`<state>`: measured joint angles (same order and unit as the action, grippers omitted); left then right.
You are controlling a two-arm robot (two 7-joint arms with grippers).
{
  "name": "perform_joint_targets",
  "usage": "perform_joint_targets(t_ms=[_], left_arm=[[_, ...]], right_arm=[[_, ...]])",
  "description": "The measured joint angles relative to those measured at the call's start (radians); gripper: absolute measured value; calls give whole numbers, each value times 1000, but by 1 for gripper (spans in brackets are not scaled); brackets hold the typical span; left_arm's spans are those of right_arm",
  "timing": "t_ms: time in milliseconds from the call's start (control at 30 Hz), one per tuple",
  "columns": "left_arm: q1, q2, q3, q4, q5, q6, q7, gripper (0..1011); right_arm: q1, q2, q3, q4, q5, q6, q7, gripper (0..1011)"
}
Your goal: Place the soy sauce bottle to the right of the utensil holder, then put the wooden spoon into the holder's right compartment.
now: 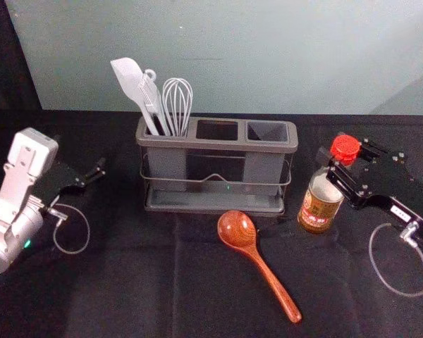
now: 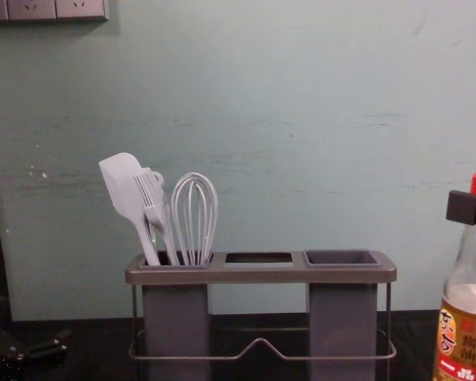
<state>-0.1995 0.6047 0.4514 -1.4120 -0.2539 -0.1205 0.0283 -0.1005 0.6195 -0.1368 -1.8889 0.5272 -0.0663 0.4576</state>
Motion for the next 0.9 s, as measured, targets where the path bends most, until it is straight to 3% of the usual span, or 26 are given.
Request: perform_joint_targets(t_ms=[333, 900], left_arm=[[0, 0, 0, 0, 0, 0, 0, 1005], [0, 0, 0, 0, 0, 0, 0, 1005]], right_arm=[[67, -9, -10, 78, -2, 26, -5, 383], [240, -86, -76, 297, -12, 56, -20, 383]])
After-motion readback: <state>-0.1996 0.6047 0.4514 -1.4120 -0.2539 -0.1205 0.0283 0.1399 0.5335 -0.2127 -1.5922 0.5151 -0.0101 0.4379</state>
